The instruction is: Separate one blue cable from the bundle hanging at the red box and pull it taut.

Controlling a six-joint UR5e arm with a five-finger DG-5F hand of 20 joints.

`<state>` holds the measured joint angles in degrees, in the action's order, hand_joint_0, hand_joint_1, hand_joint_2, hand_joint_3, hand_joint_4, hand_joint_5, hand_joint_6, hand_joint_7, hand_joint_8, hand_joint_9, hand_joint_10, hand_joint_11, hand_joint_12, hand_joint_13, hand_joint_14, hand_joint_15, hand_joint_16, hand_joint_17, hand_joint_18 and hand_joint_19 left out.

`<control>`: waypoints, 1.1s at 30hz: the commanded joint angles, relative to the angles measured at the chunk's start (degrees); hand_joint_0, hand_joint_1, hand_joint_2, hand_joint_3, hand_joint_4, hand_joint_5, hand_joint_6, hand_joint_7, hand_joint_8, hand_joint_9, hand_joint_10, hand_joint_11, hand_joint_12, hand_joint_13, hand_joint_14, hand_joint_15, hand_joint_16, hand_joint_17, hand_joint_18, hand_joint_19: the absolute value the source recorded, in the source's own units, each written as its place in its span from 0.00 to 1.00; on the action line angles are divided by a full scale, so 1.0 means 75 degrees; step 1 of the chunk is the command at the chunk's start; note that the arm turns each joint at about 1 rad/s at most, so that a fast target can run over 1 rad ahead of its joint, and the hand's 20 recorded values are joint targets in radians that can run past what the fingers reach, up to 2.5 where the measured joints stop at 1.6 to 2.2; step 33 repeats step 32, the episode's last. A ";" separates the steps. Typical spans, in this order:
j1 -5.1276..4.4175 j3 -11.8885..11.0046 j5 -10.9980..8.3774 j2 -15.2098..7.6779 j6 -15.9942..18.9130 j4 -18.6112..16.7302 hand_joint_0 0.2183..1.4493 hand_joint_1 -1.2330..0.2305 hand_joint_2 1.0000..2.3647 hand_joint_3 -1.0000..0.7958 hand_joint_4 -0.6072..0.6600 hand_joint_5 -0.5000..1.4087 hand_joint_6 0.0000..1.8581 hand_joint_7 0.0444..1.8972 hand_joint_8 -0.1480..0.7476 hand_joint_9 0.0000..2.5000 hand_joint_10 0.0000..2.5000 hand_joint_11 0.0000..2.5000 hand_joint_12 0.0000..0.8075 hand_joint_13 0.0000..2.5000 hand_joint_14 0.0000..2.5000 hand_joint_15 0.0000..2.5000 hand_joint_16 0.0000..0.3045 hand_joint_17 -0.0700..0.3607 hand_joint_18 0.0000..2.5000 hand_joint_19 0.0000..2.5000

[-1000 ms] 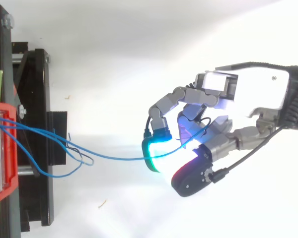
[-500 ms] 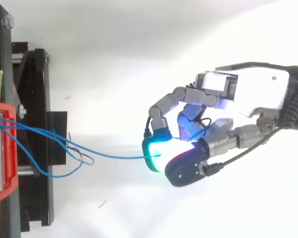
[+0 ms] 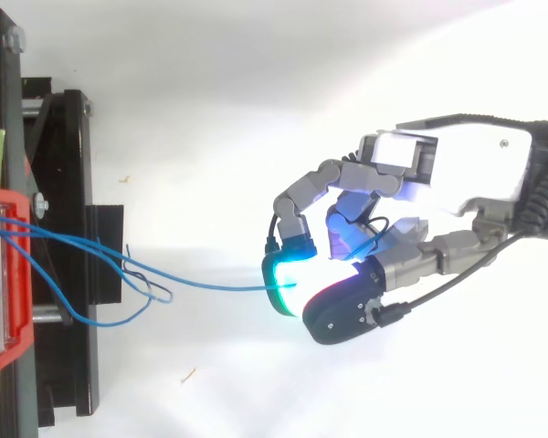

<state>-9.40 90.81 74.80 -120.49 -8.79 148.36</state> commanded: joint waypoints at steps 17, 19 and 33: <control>-0.0001 -0.0003 0.0000 -0.0001 0.0012 0.0000 0.35 0.36 0.02 0.49 0.54 0.16 0.49 0.65 0.52 0.40 0.60 0.65 0.49 0.49 0.51 0.63 0.18 0.44 0.43 0.35; 0.0011 -0.0003 0.0000 -0.0001 0.0000 0.0000 0.35 0.36 0.02 0.49 0.54 0.16 0.49 0.65 0.52 0.40 0.60 0.65 0.49 0.49 0.51 0.63 0.18 0.44 0.43 0.35; -0.0001 -0.0003 0.0000 -0.0001 0.0000 0.0000 0.35 0.36 0.02 0.48 0.54 0.16 0.49 0.64 0.52 0.40 0.60 0.65 0.49 0.49 0.51 0.64 0.18 0.44 0.43 0.34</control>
